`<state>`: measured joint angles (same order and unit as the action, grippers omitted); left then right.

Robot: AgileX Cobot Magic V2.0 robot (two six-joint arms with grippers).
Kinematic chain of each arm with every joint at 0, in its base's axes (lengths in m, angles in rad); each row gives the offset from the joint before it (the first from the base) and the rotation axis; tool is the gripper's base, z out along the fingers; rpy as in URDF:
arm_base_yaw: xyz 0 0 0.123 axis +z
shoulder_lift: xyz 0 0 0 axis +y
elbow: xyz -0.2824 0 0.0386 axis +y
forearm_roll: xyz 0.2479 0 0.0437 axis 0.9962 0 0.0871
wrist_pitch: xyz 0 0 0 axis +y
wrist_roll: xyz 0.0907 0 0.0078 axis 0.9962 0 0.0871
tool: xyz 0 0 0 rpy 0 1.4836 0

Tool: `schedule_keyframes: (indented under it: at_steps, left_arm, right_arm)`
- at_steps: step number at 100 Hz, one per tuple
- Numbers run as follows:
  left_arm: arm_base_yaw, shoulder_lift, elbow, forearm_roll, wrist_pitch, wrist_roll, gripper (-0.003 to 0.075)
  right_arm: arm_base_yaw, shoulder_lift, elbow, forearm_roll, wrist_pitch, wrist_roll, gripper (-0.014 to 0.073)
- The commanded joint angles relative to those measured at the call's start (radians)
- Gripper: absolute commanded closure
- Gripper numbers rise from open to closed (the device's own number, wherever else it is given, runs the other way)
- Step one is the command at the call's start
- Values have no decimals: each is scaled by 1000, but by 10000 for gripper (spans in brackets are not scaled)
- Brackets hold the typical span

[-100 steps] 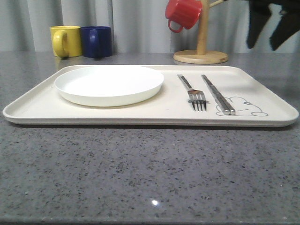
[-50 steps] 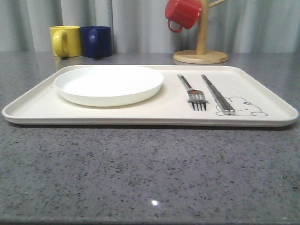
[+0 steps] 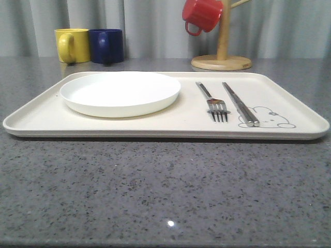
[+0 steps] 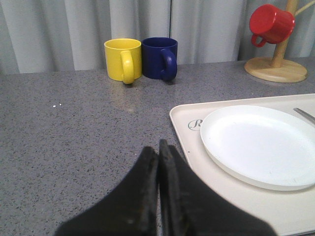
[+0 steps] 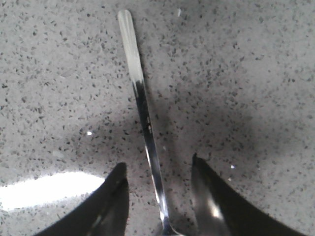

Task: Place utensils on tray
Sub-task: 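Raise the right gripper and move it to the spoon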

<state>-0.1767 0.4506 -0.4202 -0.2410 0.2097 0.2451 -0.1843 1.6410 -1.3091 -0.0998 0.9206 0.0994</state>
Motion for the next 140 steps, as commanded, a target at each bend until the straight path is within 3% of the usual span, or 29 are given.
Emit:
schedule_keyframes:
  at_steps: [1, 77, 98, 117, 140]
  left_arm:
    - [-9, 4, -27, -7, -80, 2, 738]
    - [-9, 4, -27, -7, -80, 2, 738]
    - [-9, 4, -27, -7, -80, 2, 738]
    - [-9, 4, -27, -7, -80, 2, 738]
    - [-9, 4, -27, -7, -80, 2, 738]
  right_arm:
    - [-5, -26, -29, -3, -43, -20, 272]
    - [-5, 46, -29, 1, -58, -22, 279]
    - [-5, 64, -27, 16, -50, -22, 386]
    - [-5, 64, -27, 17, -40, -22, 562]
    - [0, 12, -31, 46, 2, -15, 577]
